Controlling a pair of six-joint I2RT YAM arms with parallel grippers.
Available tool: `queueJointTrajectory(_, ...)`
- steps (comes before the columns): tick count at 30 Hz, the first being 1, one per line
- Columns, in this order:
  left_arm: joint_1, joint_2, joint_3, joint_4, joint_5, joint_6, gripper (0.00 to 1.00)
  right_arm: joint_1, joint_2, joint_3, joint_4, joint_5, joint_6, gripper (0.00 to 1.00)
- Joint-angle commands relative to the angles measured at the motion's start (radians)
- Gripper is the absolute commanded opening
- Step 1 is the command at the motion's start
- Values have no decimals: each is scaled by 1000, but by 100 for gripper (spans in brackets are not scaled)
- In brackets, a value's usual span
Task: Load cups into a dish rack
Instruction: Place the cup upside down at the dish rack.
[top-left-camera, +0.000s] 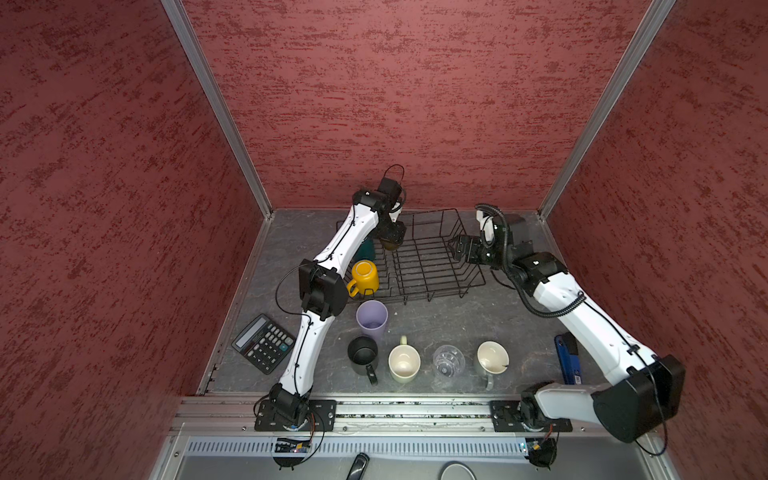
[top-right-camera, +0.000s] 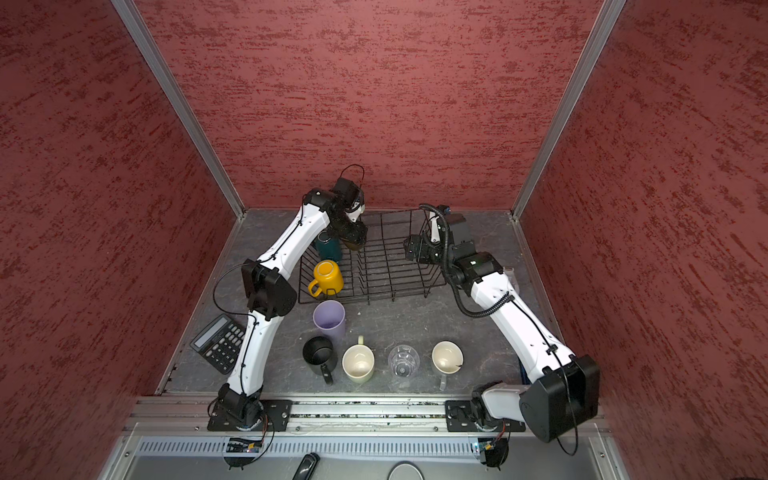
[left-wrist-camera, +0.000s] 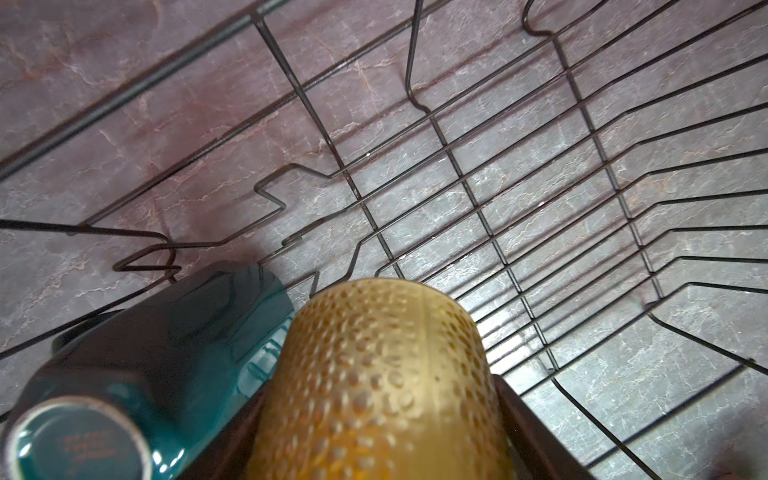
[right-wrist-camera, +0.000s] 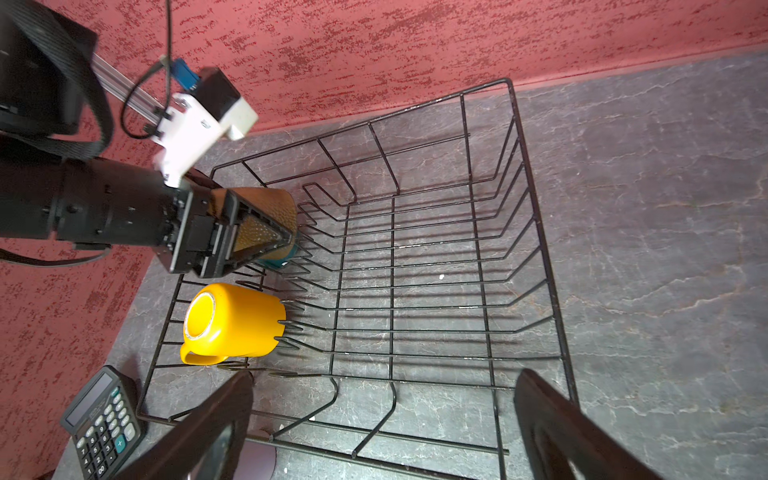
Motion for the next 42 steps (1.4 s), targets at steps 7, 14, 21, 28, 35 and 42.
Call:
queueJointTrajectory(7,7,68,13,-15,-1,-11,28,-4,-17,-18,30,-17,23,99)
queueJointTrajectory(14,22,90,12,-36,2,-17,37,-4,-18,-21,29,-19,29,99)
queueJointTrajectory(21,25,96,10,-33,13,-12,54,-4,-17,-20,24,-17,31,99)
queueJointTrajectory(28,25,96,8,-27,27,-5,65,-5,-18,-21,22,-17,34,99)
queueJointTrajectory(35,24,98,9,-19,30,2,73,-4,-13,-17,21,-20,34,99)
queueJointTrajectory(42,21,97,8,-19,29,7,84,-4,-6,-16,22,-22,34,99)
